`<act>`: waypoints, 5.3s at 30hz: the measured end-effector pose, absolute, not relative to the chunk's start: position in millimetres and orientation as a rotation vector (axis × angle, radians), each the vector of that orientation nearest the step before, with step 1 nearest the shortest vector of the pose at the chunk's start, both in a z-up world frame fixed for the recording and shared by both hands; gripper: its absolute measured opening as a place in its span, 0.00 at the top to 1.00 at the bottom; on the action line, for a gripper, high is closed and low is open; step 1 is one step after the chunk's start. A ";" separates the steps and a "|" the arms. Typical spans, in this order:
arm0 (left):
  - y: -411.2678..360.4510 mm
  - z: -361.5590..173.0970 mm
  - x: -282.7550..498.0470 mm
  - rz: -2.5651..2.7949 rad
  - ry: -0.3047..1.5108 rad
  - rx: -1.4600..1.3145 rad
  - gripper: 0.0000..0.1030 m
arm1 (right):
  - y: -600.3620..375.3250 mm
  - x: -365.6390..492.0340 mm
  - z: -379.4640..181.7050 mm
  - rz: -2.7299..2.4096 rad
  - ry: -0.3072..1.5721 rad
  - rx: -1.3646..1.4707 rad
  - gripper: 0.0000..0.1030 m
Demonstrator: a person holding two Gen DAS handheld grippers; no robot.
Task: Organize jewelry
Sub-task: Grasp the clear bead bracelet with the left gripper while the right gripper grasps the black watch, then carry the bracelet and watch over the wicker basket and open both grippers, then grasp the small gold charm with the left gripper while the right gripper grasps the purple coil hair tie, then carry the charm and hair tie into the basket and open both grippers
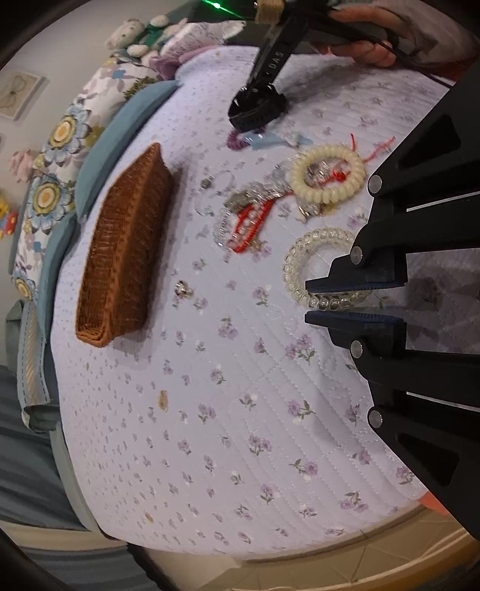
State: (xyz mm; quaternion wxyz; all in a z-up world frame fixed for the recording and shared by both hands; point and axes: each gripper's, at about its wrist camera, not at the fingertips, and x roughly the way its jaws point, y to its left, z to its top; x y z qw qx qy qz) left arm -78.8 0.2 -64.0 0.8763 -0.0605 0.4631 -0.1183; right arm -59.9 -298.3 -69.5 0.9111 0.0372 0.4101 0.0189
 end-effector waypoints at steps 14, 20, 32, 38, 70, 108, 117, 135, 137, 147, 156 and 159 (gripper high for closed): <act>-17.7 6.0 -16.6 -0.279 0.804 -0.164 0.91 | -278.5 -10.5 -8.1 0.109 0.753 0.067 0.85; -33.7 35.1 67.7 -0.280 0.747 -0.176 0.91 | -270.9 63.6 12.8 0.102 0.707 0.054 0.85; -70.3 -14.2 189.7 -0.278 0.891 -0.144 0.91 | -254.4 180.3 -40.3 0.115 0.906 0.074 0.85; -85.9 -41.9 202.8 -0.265 0.965 -0.117 0.91 | -250.7 189.4 -58.4 0.101 0.946 0.050 0.85; -18.9 28.6 4.9 -0.318 0.719 -0.286 0.59 | -287.9 -19.9 -1.5 0.158 0.691 0.097 0.68; -53.7 -79.1 48.7 -0.226 0.958 -0.074 0.59 | -283.7 -18.3 -89.5 0.146 0.962 0.012 0.68; -68.4 -79.2 47.5 -0.242 0.942 0.002 0.90 | -278.4 -17.6 -91.7 0.159 0.964 -0.018 0.86; -62.2 -54.2 22.8 -0.324 0.815 -0.055 0.90 | -282.3 -22.8 -76.9 0.221 0.882 0.052 0.88; -58.5 -52.4 22.7 -0.335 0.812 -0.081 0.90 | -282.7 -23.3 -76.0 0.222 0.876 0.058 0.88; -35.8 -27.3 21.7 -0.414 0.756 -0.257 0.90 | -277.7 -24.2 -47.5 0.242 0.789 0.077 0.88; -50.7 10.6 71.2 -0.410 0.712 -0.216 0.90 | -248.2 60.5 14.4 0.256 0.698 0.031 0.88; -63.2 12.4 103.2 -0.400 0.719 -0.184 0.90 | -235.4 103.7 21.7 0.257 0.703 0.025 0.88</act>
